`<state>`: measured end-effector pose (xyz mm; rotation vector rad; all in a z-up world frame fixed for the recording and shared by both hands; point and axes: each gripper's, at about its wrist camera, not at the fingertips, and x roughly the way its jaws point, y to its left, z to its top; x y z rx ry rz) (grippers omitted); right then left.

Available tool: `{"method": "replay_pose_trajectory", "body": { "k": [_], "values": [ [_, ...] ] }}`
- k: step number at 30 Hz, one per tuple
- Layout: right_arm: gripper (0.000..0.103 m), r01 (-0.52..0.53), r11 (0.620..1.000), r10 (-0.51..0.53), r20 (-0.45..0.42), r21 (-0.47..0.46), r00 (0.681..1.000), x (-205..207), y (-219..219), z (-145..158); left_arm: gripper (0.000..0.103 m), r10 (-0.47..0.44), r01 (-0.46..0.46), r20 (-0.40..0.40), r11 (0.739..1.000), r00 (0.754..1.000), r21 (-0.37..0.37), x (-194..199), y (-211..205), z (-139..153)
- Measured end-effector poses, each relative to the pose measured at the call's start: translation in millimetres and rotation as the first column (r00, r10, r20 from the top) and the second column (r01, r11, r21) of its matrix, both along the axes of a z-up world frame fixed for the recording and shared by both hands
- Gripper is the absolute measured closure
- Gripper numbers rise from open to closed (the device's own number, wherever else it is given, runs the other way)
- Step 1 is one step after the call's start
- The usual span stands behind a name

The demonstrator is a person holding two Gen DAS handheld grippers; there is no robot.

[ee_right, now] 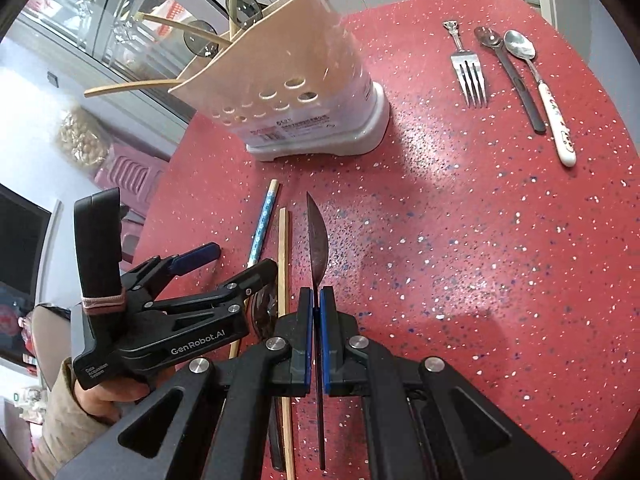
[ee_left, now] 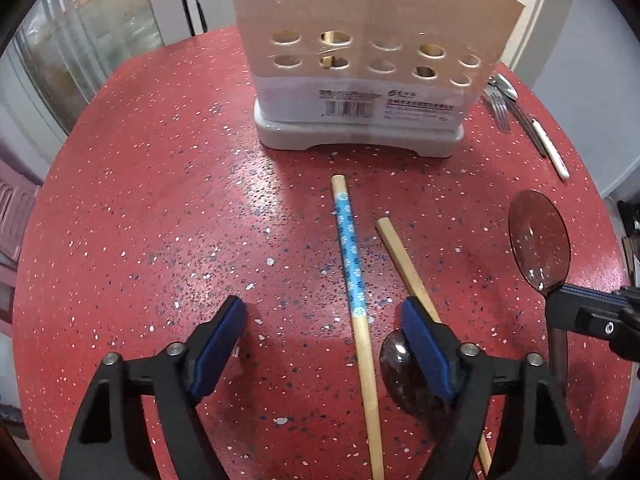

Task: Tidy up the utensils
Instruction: 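Grasp a dark spoon with the right tool while the left tool grasps the blue-patterned chopstick, then carry the dark spoon with the right tool while the left tool carries the blue chopstick into the holder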

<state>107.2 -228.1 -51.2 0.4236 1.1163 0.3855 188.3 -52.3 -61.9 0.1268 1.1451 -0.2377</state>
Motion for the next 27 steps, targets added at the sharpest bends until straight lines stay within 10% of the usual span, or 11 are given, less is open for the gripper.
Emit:
{"method": "replay_pose_trajectory", "body": {
  "k": [4, 8, 27],
  "values": [
    [0.099, 0.004, 1.0, -0.004, 0.002, 0.01, 1.0, -1, -6, 2, 0.027, -0.05, 0.05, -0.006, 0.999, 0.999, -0.005, -2, -8, 3],
    [0.099, 0.003, 1.0, -0.003, 0.006, 0.015, 1.0, -2, -7, 4, 0.069, -0.068, 0.068, -0.005, 0.998, 0.998, -0.019, -1, -9, 7],
    [0.099, -0.023, 1.0, 0.023, 0.099, 0.004, 0.995, -17, -8, 28, 0.07, 0.089, -0.03, 0.182, 0.952, 0.979, -0.304, -42, 33, 52]
  ]
}}
